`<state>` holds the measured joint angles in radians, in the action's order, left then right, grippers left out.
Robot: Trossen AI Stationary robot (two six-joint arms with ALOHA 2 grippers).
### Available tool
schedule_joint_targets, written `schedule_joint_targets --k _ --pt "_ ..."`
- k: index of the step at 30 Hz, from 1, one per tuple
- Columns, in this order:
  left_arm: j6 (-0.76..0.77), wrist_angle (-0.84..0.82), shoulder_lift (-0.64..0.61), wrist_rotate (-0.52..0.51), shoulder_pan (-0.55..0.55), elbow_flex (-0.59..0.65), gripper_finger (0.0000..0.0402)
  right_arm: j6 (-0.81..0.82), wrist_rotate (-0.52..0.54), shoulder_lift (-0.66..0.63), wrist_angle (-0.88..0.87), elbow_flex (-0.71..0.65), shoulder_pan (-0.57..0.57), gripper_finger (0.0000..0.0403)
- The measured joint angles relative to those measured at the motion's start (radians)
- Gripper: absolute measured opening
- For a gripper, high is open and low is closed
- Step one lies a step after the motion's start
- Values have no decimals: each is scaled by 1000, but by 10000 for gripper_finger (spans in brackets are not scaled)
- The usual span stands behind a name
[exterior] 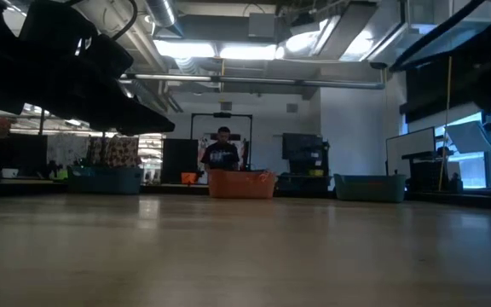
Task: Sort rubber bands into baskets
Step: Put the orange rubber band into the orange bin
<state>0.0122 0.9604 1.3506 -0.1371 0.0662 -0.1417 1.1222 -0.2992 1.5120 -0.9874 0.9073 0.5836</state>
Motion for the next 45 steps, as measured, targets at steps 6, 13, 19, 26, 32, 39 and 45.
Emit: schedule_joint_targets --k 6,13,19,26,32,39,45 --pt "8 -3 0 0 0 0 164 135 -53 3 78 0 122 165" --pt "2 8 0 0 0 0 164 180 -15 41 131 0 269 165" --pt "12 -2 0 0 0 -1 164 181 -6 88 148 0 323 165" --pt "12 1 0 0 0 -1 164 180 1 89 116 13 298 165" --pt "11 -1 0 0 0 -1 164 111 99 89 68 51 243 165" --pt "11 -8 0 0 0 -1 164 23 215 90 73 34 228 165" --pt "11 -10 0 0 0 -1 164 22 219 92 148 -47 228 165"
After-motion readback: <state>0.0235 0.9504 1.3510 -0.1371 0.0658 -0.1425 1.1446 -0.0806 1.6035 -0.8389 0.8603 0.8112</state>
